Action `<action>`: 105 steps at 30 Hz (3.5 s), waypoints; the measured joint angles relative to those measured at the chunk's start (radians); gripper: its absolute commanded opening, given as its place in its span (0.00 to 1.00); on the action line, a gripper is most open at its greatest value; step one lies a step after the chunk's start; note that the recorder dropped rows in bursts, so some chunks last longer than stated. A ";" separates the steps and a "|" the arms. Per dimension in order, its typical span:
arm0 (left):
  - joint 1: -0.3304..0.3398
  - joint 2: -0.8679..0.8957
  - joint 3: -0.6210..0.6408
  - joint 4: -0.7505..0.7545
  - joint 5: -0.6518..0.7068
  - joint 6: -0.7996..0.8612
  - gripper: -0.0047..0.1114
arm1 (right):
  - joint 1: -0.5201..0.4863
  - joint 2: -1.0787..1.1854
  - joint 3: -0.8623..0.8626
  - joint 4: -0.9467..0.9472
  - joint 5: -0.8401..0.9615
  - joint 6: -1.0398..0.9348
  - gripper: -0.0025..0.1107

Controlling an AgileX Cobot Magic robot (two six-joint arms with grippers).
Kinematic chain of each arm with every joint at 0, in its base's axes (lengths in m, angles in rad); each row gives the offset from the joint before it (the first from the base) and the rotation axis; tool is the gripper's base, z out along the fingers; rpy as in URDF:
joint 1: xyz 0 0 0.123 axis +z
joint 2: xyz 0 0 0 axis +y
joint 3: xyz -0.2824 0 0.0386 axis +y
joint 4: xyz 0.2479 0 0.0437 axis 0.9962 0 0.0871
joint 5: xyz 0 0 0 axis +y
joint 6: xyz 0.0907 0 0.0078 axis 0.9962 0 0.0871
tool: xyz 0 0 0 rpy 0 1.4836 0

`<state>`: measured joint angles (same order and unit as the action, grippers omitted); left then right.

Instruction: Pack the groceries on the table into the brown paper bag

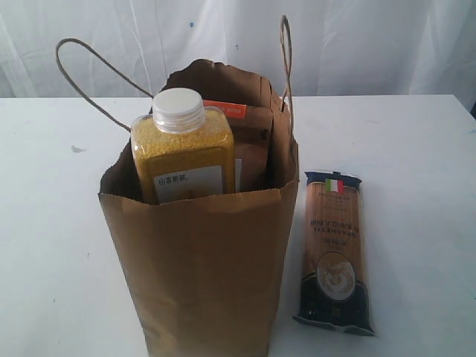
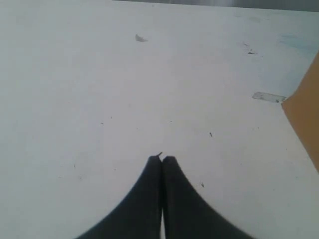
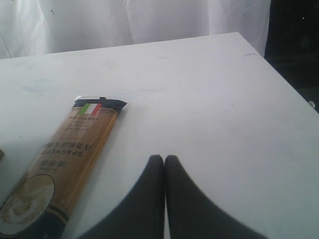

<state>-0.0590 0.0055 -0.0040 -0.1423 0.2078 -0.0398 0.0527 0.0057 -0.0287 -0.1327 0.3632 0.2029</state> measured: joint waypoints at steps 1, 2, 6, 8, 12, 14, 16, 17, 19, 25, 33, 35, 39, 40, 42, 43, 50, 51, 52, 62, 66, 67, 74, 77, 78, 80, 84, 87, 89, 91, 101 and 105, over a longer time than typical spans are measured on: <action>0.000 0.000 0.000 0.000 0.000 0.000 0.04 | 0.000 0.000 0.000 -0.018 0.000 -0.026 0.02; 0.000 0.000 0.000 0.000 0.000 0.000 0.04 | 0.000 0.000 0.000 -0.052 -0.012 -0.054 0.02; 0.000 0.000 0.000 0.000 0.000 0.000 0.04 | 0.000 0.000 0.022 0.013 -0.261 0.030 0.02; 0.000 0.000 0.000 0.000 0.000 0.000 0.04 | 0.000 0.000 0.023 0.079 -0.451 0.134 0.02; 0.000 0.000 0.000 0.000 0.000 0.000 0.04 | 0.000 0.000 0.023 0.122 -0.686 0.233 0.02; 0.000 0.000 0.000 0.000 0.000 0.000 0.04 | 0.000 -0.002 0.023 0.133 -0.774 0.245 0.02; 0.000 0.000 0.000 0.000 0.000 0.000 0.04 | 0.000 -0.002 0.023 0.133 -0.851 0.245 0.02; 0.000 0.000 0.000 0.000 0.000 0.000 0.04 | 0.000 -0.002 0.023 0.133 -0.892 0.245 0.02; 0.000 0.000 0.000 0.000 0.000 0.000 0.04 | 0.000 -0.002 0.023 0.138 -0.948 0.245 0.02; 0.000 0.000 0.000 0.000 0.000 0.000 0.04 | 0.000 -0.002 -0.074 0.133 -0.607 0.374 0.02; 0.000 0.000 0.000 0.000 0.000 0.000 0.04 | 0.000 0.285 -0.510 0.277 0.166 -0.115 0.07; 0.000 -0.001 0.000 0.000 0.000 0.000 0.04 | 0.000 0.485 -0.631 0.427 0.329 -0.333 0.28; 0.000 -0.001 0.000 0.000 0.000 0.000 0.04 | 0.000 0.747 -0.677 0.473 0.256 -0.420 0.75; 0.000 -0.001 0.000 0.000 0.000 0.000 0.04 | 0.000 0.794 -0.677 0.483 0.225 -0.398 0.75; 0.000 -0.001 0.000 0.000 0.000 0.000 0.04 | 0.000 0.973 -0.681 0.546 0.121 -0.361 0.75; 0.000 -0.001 0.000 0.000 0.000 0.000 0.04 | 0.000 1.025 -0.684 0.555 0.099 -0.361 0.75; 0.000 -0.001 0.000 0.000 0.000 0.000 0.04 | 0.024 1.354 -0.782 0.579 0.034 -0.431 0.77; 0.000 -0.001 0.000 0.000 0.000 0.000 0.04 | 0.037 1.400 -0.805 0.581 0.026 -0.447 0.78; 0.000 -0.001 0.000 0.000 0.000 0.000 0.04 | 0.049 1.444 -0.829 0.581 0.021 -0.458 0.79; 0.000 -0.001 0.000 0.000 0.000 0.000 0.04 | 0.140 1.748 -1.001 0.576 -0.055 -0.471 0.79; 0.000 -0.001 0.000 0.000 0.000 0.000 0.04 | 0.161 1.822 -1.043 0.572 -0.073 -0.479 0.79; 0.000 -0.001 0.000 0.000 0.000 0.000 0.04 | 0.163 1.840 -1.051 0.572 -0.083 -0.479 0.79; 0.000 -0.001 0.000 0.000 0.000 0.000 0.04 | 0.168 1.936 -1.099 0.568 -0.109 -0.463 0.79; 0.000 -0.001 0.000 0.000 0.000 0.000 0.04 | 0.168 1.971 -1.114 0.564 -0.114 -0.458 0.79; 0.000 -0.001 0.000 0.000 0.000 0.000 0.04 | 0.168 1.981 -1.116 0.564 -0.116 -0.458 0.79; 0.000 -0.001 0.000 0.000 0.000 0.000 0.04 | 0.168 2.003 -1.118 0.560 -0.117 -0.458 0.79; 0.000 -0.001 0.000 0.000 0.000 0.000 0.04 | 0.168 2.025 -1.128 0.558 -0.121 -0.458 0.79; 0.000 -0.001 0.000 0.000 0.000 0.000 0.04 | 0.168 2.042 -1.139 0.554 -0.121 -0.460 0.74; 0.000 -0.001 0.000 0.000 0.000 0.000 0.04 | 0.168 2.052 -1.143 0.552 -0.121 -0.463 0.66; 0.000 -0.001 0.000 0.000 0.000 0.000 0.04 | 0.168 2.062 -1.148 0.547 -0.121 -0.463 0.55; 0.000 -0.001 0.000 0.000 0.000 0.000 0.04 | 0.164 2.081 -1.182 0.551 -0.091 -0.407 0.02; 0.000 -0.001 0.000 0.000 0.000 0.000 0.04 | 0.162 2.078 -1.215 0.551 -0.041 -0.407 0.02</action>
<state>-0.0590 0.0040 -0.0040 -0.1423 0.2078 -0.0398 0.2142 2.0837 -1.2437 0.4186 0.3222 -0.2039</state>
